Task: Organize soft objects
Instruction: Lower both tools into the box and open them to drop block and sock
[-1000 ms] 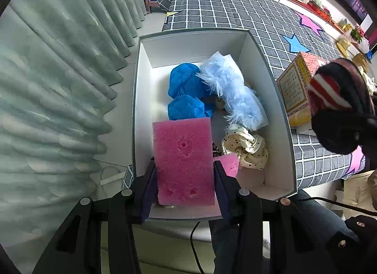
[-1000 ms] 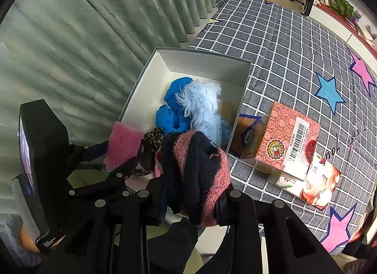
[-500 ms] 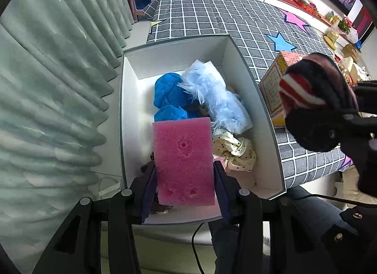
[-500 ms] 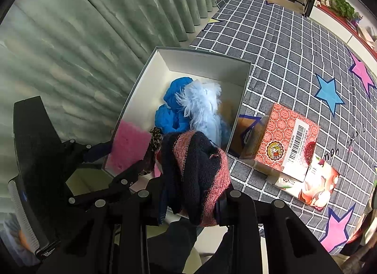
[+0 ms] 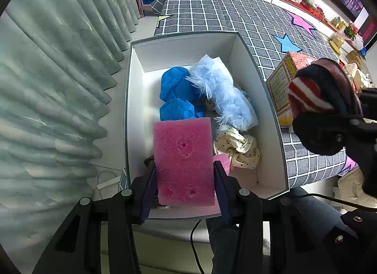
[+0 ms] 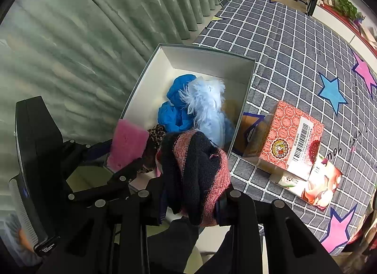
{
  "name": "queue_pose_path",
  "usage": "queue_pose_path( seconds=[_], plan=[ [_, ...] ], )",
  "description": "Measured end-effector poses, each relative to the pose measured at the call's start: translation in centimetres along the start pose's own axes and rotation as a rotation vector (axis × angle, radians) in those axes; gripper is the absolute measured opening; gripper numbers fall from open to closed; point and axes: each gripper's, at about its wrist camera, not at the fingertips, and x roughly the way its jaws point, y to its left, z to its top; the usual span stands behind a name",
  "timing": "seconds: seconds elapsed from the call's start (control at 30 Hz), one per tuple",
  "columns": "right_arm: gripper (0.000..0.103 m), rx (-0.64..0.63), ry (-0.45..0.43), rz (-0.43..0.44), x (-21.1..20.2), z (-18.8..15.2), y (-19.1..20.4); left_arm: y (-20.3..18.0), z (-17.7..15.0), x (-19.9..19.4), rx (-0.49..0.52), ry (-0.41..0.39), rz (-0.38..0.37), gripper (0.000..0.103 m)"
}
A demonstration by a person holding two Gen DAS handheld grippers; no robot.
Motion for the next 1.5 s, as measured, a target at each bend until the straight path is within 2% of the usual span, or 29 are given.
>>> queue_pose_path(
  seconds=[0.57, 0.73, 0.97, 1.0, 1.07, 1.1, 1.13, 1.17, 1.23, 1.27, 1.33, 1.5],
  plan=[
    [0.031, -0.014, 0.018, -0.003, 0.7, 0.5, 0.0, 0.3, -0.2, 0.4, -0.012, 0.016, -0.008, 0.050],
    [0.031, -0.029, 0.004, -0.033, 0.8, 1.2, -0.2, 0.5, 0.3, 0.3, -0.036, 0.021, -0.011, 0.050],
    [0.031, -0.041, 0.020, -0.027, 1.6, 2.2, 0.1, 0.6, 0.4, 0.6, -0.069, 0.031, -0.005, 0.050],
    [0.036, -0.049, 0.028, -0.022, 1.8, 2.2, 0.2, 0.6, 0.4, 0.6, -0.074, 0.028, -0.001, 0.051],
    [0.059, -0.061, 0.035, -0.017, 1.9, 2.4, 0.5, 0.7, 0.3, 0.7, -0.091, 0.025, 0.000, 0.062],
    [0.076, -0.065, 0.030, -0.020, 1.8, 2.5, 0.6, 0.8, 0.2, 0.7, -0.101, 0.027, -0.009, 0.078],
    [0.083, -0.071, 0.020, -0.020, 1.7, 2.5, 0.7, 0.9, 0.1, 0.7, -0.111, 0.023, -0.021, 0.084],
    [0.085, -0.076, 0.006, -0.030, 1.4, 2.6, 0.7, 1.1, 0.1, 0.5, -0.124, 0.019, -0.037, 0.084],
    [0.099, -0.070, -0.026, -0.049, 0.9, 2.6, 0.6, 1.4, 0.0, 0.4, -0.140, 0.014, -0.043, 0.086],
    [0.102, -0.064, -0.043, -0.067, 0.6, 2.6, 0.5, 1.6, 0.0, 0.2, -0.149, 0.004, -0.046, 0.087],
    [0.102, -0.045, -0.060, -0.042, -0.2, 2.5, 0.1, 1.9, 0.1, -0.3, -0.154, -0.014, -0.036, 0.087],
    [0.102, -0.021, -0.105, -0.010, -2.7, 1.9, 0.1, 2.0, 0.3, -3.0, -0.115, -0.119, -0.015, 0.087]
  ],
)
